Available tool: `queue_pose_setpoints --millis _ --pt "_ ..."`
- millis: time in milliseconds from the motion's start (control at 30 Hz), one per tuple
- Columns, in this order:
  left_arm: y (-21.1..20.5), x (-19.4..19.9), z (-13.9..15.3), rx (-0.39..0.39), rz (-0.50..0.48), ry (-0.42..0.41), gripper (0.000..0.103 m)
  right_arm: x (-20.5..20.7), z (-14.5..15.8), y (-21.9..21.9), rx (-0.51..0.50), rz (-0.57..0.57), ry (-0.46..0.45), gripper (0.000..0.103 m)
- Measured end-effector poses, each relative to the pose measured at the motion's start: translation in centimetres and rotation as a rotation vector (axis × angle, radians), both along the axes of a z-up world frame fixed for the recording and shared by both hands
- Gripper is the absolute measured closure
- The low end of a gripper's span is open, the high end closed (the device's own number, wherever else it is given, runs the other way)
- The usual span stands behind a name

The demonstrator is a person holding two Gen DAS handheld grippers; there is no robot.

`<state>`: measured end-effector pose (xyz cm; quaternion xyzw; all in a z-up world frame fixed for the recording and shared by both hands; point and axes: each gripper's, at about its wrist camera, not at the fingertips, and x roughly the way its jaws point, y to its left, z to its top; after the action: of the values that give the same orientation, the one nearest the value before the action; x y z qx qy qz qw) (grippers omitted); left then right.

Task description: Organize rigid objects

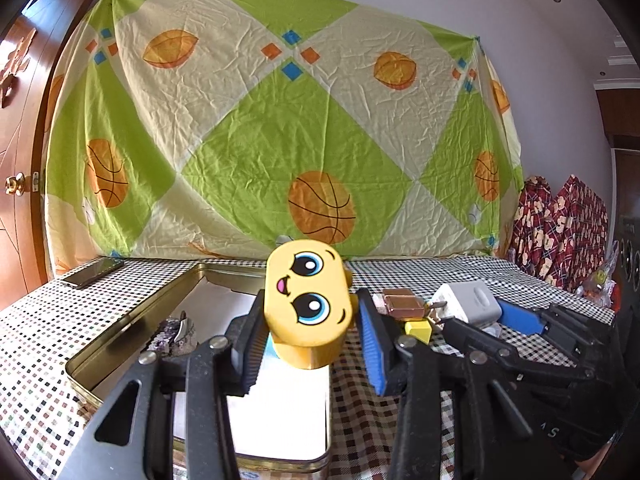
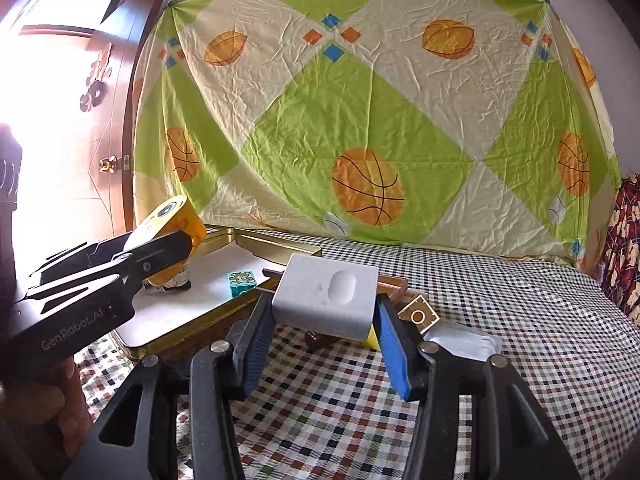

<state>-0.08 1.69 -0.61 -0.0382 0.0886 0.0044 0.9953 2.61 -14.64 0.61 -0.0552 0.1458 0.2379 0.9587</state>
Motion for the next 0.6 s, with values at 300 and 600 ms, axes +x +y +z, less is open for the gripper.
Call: queue_pose_setpoints --millis 300,600 --pt "1.6 -0.1 0.0 -0.014 0.032 -0.002 0.062 0.0 0.1 1.3 0.006 0.026 0.013 0.051" --pt "3.1 -0.2 -0.1 -0.025 0.058 0.002 0.062 -0.3 0.0 3.4 -0.011 0.067 0.012 0.051"
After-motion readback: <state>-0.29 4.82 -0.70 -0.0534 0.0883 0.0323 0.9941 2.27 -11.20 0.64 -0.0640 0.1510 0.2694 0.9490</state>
